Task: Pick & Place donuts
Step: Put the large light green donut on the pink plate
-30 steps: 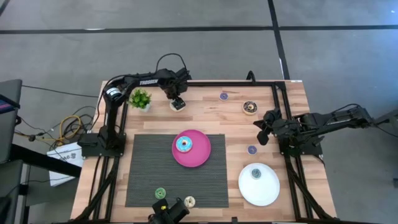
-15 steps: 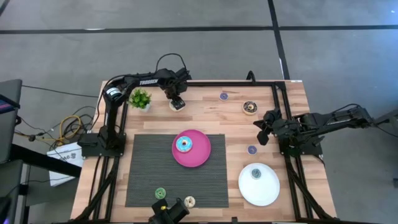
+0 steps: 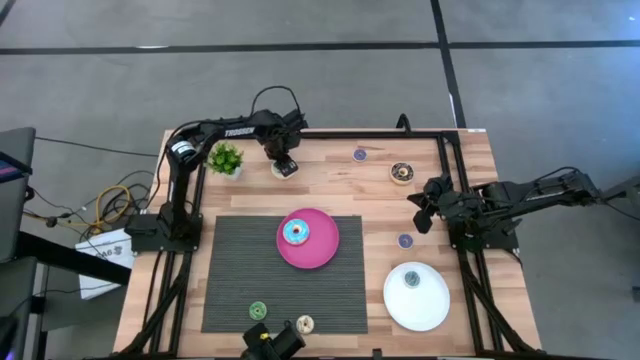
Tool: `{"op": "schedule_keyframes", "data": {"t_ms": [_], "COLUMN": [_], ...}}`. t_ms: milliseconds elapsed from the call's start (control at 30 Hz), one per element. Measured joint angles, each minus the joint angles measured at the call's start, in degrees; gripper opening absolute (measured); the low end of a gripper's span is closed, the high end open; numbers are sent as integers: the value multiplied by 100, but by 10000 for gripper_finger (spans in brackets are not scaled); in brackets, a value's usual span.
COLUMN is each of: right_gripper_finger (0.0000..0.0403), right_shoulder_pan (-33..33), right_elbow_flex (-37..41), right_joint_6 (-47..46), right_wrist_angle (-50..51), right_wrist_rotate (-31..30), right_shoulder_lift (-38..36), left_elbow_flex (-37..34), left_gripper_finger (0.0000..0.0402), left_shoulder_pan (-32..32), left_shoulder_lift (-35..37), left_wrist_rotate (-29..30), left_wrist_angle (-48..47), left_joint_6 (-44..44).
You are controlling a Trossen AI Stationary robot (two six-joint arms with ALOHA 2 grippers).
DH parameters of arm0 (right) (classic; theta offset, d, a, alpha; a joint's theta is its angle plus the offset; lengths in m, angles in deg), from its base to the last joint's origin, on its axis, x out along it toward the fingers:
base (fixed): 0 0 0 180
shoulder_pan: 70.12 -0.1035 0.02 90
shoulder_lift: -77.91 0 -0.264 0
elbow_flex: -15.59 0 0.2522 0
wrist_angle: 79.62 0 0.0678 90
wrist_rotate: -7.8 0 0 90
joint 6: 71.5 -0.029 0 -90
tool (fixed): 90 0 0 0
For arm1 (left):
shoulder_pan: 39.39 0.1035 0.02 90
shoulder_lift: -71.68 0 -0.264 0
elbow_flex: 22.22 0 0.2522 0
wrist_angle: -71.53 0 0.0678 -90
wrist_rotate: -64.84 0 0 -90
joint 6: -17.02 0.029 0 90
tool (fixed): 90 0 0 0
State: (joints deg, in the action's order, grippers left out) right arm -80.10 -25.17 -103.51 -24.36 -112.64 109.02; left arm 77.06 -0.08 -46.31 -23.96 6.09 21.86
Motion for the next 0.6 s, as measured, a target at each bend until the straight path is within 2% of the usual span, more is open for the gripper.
{"op": "schedule_keyframes", "data": {"t_ms": [300, 600], "right_gripper_finger": [1, 1], "right_shoulder_pan": [0, 0], "right_elbow_flex": [0, 0], "right_joint_6": [0, 0], "right_wrist_angle": [0, 0], "right_wrist_rotate": [11, 26], "right_shoulder_lift": [0, 0], "left_elbow_flex": [710, 1198], "left_gripper_finger": [110, 109], "left_shoulder_pan": [-313, -1098], "left_shoulder_lift": [0, 2], "left_wrist_rotate": [-51, -53], "left_wrist_angle": [-527, -849], "left_joint_6": [-253, -634]}}
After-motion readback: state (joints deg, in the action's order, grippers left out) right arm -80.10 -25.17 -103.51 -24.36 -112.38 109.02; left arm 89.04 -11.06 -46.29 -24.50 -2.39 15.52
